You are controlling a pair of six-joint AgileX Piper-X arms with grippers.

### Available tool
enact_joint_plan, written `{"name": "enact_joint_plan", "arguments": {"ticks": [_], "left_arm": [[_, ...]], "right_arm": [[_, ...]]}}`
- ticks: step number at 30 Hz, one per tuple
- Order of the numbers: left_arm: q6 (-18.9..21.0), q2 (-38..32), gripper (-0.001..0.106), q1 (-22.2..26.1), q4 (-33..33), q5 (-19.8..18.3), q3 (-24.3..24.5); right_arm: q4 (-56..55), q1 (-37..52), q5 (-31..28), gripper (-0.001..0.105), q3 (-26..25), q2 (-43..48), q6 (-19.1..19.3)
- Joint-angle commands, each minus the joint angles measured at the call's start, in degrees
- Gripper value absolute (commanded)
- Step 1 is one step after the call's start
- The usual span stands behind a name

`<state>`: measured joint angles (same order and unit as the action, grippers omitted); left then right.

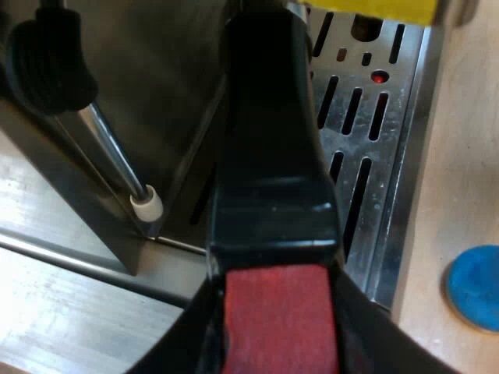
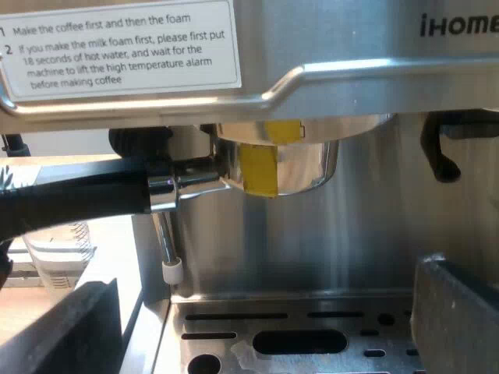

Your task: Put the handle in the coffee machine

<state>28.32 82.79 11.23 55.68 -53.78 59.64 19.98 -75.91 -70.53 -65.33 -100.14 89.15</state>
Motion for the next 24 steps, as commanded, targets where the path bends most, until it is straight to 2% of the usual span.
{"name": "enact_joint_plan", "arguments": {"ticks": [1, 4, 10, 16, 24], "left_arm": [[1.0, -0.9, 0.001, -0.2, 0.6, -8.4, 2.1], [0.3, -0.9, 0.001, -0.2, 3.0, -9.7, 2.2], [-2.9, -0.9, 0.001, -0.2, 6.2, -9.7, 2.2], [-2.9, -0.9, 0.001, -0.2, 6.2, -11.7, 2.2], [-2.9, -0.9, 0.001, -0.6, 5.7, -12.0, 2.2]], "right_arm": [[0.5, 0.4, -0.3, 0.077, -0.1, 0.2, 0.6], [0.5, 0.4, -0.3, 0.077, -0.1, 0.2, 0.6], [0.5, 0.4, -0.3, 0.077, -0.1, 0.2, 0.6], [0.5, 0.4, -0.3, 0.077, -0.1, 0.2, 0.6], [0.5, 0.4, -0.3, 0.077, -0.1, 0.2, 0.6]]}}
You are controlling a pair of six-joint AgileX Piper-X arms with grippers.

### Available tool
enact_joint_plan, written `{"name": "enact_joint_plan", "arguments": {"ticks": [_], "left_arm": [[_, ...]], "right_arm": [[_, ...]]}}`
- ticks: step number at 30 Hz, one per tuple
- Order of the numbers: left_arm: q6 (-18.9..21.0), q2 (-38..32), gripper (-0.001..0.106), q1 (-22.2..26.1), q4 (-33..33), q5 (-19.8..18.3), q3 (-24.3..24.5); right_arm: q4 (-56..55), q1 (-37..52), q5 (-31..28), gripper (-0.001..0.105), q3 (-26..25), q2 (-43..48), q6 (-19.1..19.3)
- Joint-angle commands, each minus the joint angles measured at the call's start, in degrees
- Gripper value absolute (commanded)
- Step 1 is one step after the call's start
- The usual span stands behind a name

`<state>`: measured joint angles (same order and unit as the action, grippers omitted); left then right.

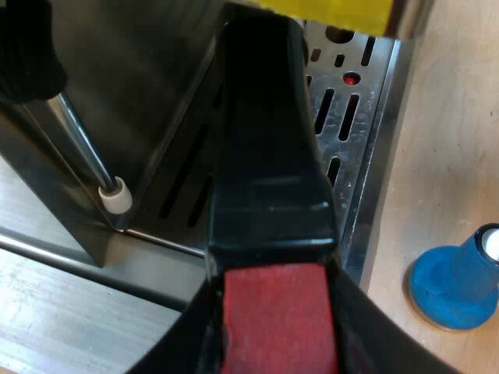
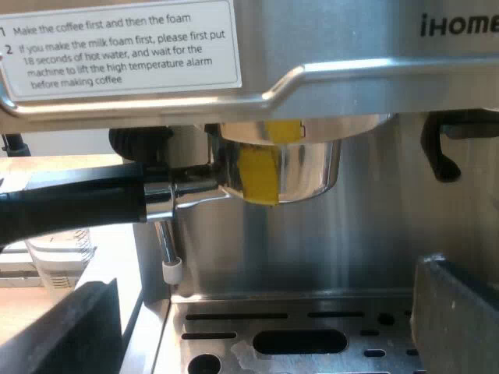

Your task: Put the handle in the coffee machine

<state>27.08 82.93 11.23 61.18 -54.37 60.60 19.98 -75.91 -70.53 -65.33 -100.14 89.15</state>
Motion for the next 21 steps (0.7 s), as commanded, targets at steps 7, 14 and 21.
{"name": "enact_joint_plan", "arguments": {"ticks": [7, 14, 21], "left_arm": [[-1.7, -1.0, 0.001, -2.2, -0.1, -11.9, 1.3], [-1.5, -1.0, 0.001, -2.4, -0.5, -11.7, 1.3], [1.4, -1.0, 0.001, -2.4, -4.4, -10.0, 1.3]], "right_arm": [[0.5, 0.4, -0.3, 0.077, -0.1, 0.2, 0.6], [0.5, 0.4, -0.3, 0.077, -0.1, 0.2, 0.6], [0.5, 0.4, -0.3, 0.077, -0.1, 0.2, 0.6]]}}
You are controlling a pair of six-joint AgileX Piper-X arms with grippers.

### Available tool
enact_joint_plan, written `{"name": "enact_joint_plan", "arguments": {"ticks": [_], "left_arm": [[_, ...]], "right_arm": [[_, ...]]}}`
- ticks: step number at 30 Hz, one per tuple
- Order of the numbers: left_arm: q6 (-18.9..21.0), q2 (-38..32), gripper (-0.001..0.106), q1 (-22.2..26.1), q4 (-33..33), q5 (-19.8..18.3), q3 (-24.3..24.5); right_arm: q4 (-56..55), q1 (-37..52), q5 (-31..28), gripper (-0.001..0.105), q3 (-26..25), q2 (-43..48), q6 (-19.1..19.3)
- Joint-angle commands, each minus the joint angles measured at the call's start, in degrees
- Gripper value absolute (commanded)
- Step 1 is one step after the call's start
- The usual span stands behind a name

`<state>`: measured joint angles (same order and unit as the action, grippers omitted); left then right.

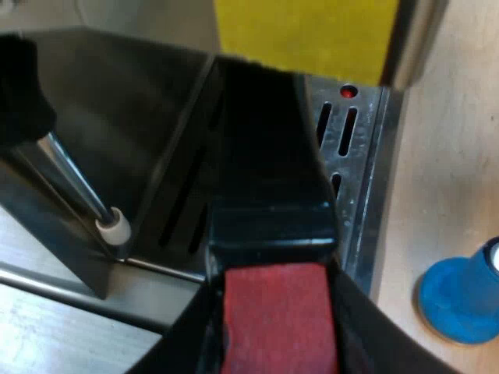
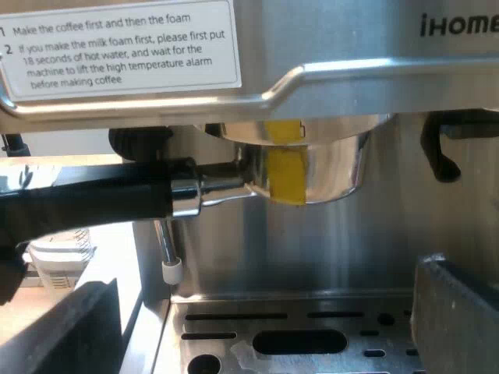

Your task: Put the handle in the coffee machine

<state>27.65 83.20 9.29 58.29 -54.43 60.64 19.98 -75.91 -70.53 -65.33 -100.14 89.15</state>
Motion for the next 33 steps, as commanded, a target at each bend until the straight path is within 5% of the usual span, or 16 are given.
{"name": "enact_joint_plan", "arguments": {"ticks": [1, 15, 24, 33], "left_arm": [[0.8, -1.3, 0.001, -0.5, -1.6, -9.6, 1.2], [1.3, -1.3, 0.001, -0.1, -0.4, -8.6, 2.9], [1.9, -1.3, 0.001, 5.7, 2.4, -15.5, 4.3], [0.7, -1.3, 0.001, 5.8, 2.4, -14.9, 4.3]], "right_arm": [[0.5, 0.4, -0.3, 0.077, -0.1, 0.2, 0.6], [0.4, 0.4, -0.3, 0.077, -0.1, 0.2, 0.6], [0.4, 2.1, -0.3, 0.077, -0.1, 0.2, 0.6], [0.4, 3.0, -0.3, 0.077, -0.1, 0.2, 0.6]]}}
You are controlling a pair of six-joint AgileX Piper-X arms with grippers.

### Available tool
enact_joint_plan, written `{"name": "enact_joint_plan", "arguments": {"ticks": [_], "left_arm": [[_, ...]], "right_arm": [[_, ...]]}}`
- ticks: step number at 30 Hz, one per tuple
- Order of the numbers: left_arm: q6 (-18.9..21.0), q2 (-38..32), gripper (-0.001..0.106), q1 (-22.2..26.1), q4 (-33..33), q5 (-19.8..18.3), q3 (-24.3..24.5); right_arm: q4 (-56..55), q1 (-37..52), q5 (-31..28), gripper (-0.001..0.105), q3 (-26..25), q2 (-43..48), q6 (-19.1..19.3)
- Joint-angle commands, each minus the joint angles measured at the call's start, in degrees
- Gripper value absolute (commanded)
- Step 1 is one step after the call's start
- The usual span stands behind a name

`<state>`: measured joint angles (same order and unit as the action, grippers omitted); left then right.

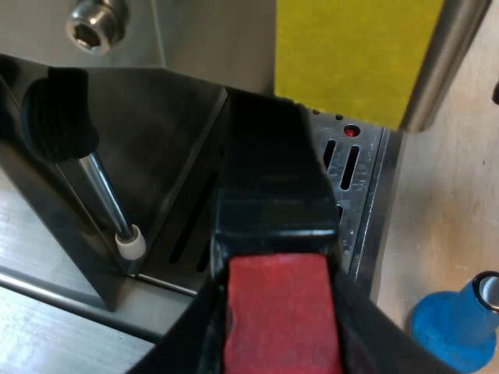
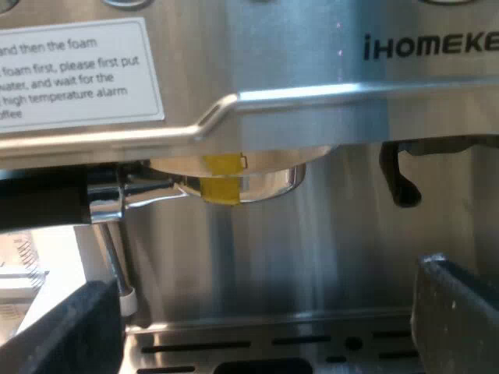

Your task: Put the handle in the coffee machine

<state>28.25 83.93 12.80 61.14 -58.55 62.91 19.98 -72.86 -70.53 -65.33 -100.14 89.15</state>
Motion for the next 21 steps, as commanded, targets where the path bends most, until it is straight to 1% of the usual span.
{"name": "enact_joint_plan", "arguments": {"ticks": [1, 8, 11, 13, 14, 15, 19, 21], "left_arm": [[-0.3, -2.0, 0.001, 2.3, -0.4, -10.5, 2.1], [-0.3, -2.0, 0.001, 2.3, -0.4, -10.4, 2.1], [-0.3, -2.0, 0.001, 2.3, -0.4, -9.3, 2.1], [-0.3, -2.0, 0.001, 2.3, -0.4, -9.2, 2.1], [-0.3, -2.0, 0.001, 2.3, -0.4, -9.2, 2.1], [-0.3, -2.0, 0.001, 2.3, -0.4, -9.2, 2.1], [-0.3, -2.0, 0.001, 2.3, -0.4, -9.2, 2.1], [-0.3, -2.0, 0.001, 2.3, -0.4, -9.2, 2.1]], "right_arm": [[0.4, 0.0, -0.3, 0.077, -0.1, 0.2, 0.6], [0.4, 1.4, 0.6, 0.076, -0.1, 0.2, 0.7], [-1.1, 2.9, 3.3, 0.064, -0.1, 0.2, 0.7], [-2.4, 4.0, 5.2, 0.052, -0.1, 0.2, 0.7], [-2.5, 4.1, 5.2, 0.052, -0.1, 0.2, 0.7], [-2.7, 4.8, 7.0, 0.048, -0.1, -0.1, 0.7], [-2.6, 6.0, 11.6, 0.047, -0.1, -1.3, 0.7], [-2.6, 6.4, 11.7, 0.047, -0.1, -2.7, 0.7]]}}
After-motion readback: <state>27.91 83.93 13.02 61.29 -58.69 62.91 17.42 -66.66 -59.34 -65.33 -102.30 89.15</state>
